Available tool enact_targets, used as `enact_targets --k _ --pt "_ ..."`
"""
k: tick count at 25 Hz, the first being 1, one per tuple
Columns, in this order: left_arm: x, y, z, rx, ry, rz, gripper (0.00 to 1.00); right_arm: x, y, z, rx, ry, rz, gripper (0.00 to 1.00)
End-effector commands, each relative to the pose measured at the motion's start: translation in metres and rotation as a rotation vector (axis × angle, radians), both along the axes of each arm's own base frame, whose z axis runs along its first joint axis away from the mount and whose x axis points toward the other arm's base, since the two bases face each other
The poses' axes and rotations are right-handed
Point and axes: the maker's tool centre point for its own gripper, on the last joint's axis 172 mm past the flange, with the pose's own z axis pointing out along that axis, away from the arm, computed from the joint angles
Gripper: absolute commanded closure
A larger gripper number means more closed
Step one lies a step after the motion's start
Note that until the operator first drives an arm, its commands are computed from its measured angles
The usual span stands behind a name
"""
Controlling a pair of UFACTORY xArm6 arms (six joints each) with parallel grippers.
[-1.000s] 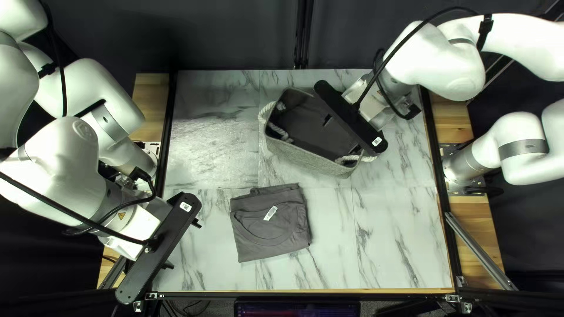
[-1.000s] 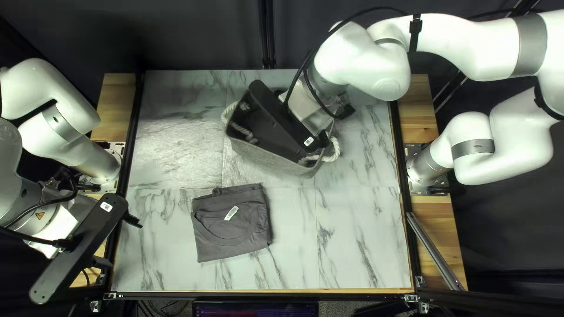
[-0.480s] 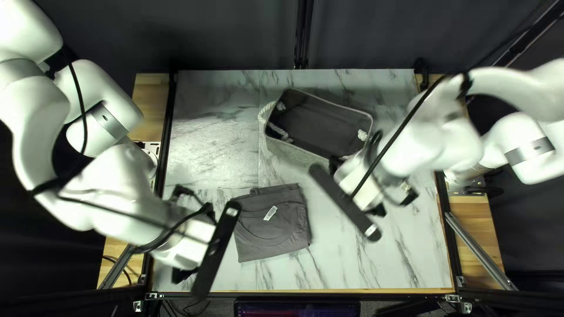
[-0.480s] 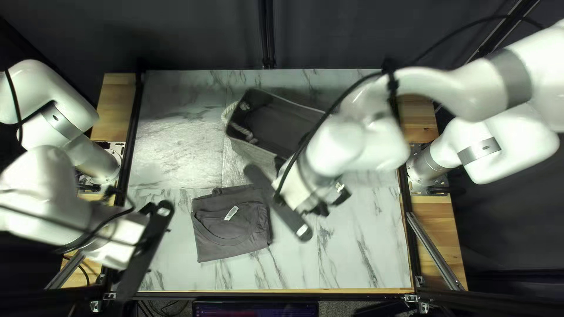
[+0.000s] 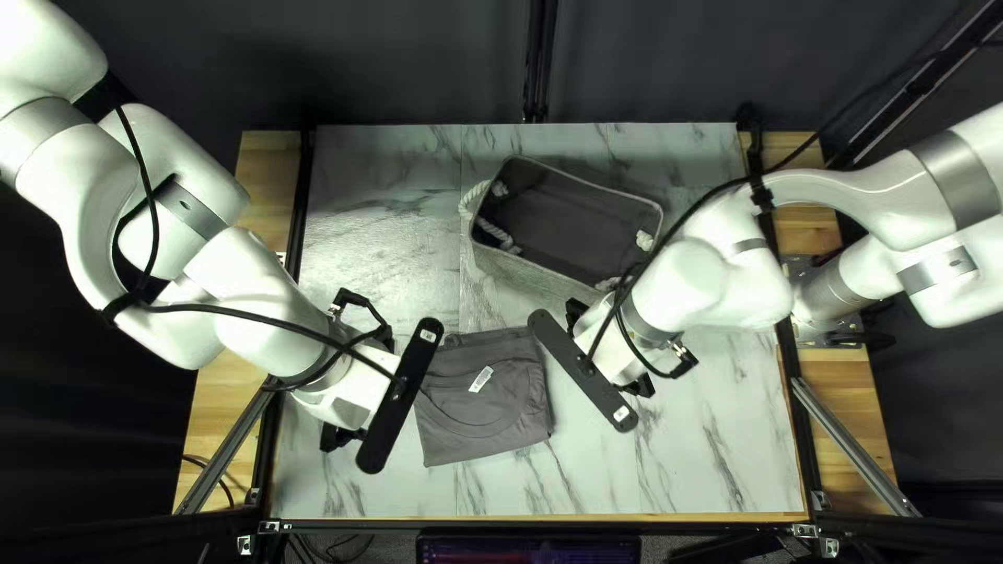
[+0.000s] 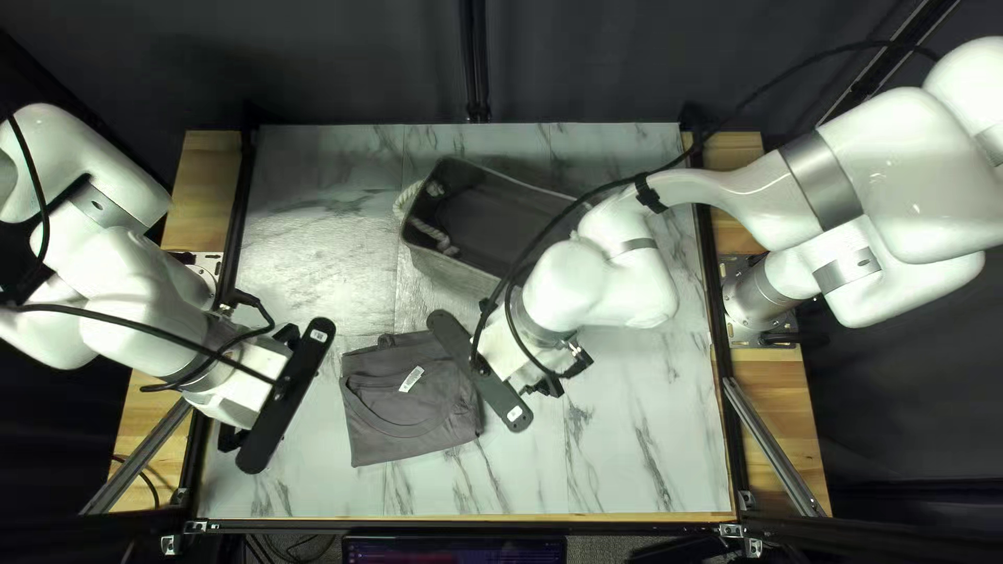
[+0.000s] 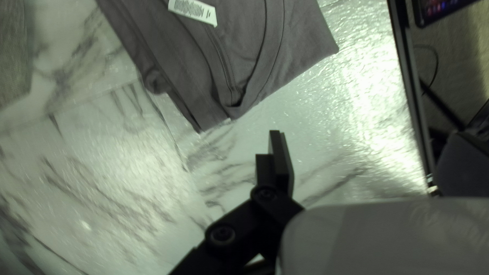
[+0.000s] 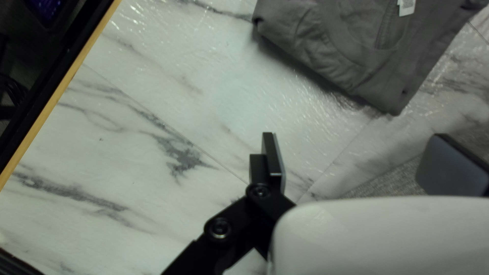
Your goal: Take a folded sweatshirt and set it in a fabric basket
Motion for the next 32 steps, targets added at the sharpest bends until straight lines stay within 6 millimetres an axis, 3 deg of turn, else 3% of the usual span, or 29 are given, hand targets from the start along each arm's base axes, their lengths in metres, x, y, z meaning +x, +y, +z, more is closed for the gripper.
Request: enact_targets --k 1,5,9,16,25,32 --pt "0.004 -0.005 -0.008 0.048 -0.030 -0.116 0.00 0.003 0.002 -0.010 0.028 0.004 0.010 0.00" --pt "0.013 -0.008 -0.017 0.048 -0.018 -0.165 0.00 0.002 0.002 -0.012 0.040 0.006 0.014 0.00" --pt "0.005 -0.003 -0.018 0.040 -0.019 -0.158 0.00 0.004 0.006 -0.013 0.052 0.012 0.011 0.00" --pt "0.000 0.002 -0.019 0.032 -0.025 -0.142 0.00 0.021 0.010 -0.035 0.039 0.045 -0.016 0.00" --pt "-0.013 0.002 -0.010 0.040 -0.065 -0.108 0.00 0.021 -0.005 -0.027 -0.089 0.026 -0.089 0.00" --pt "-0.012 0.002 -0.010 0.035 -0.067 -0.082 0.00 0.018 -0.007 -0.033 -0.113 0.018 -0.078 0.00"
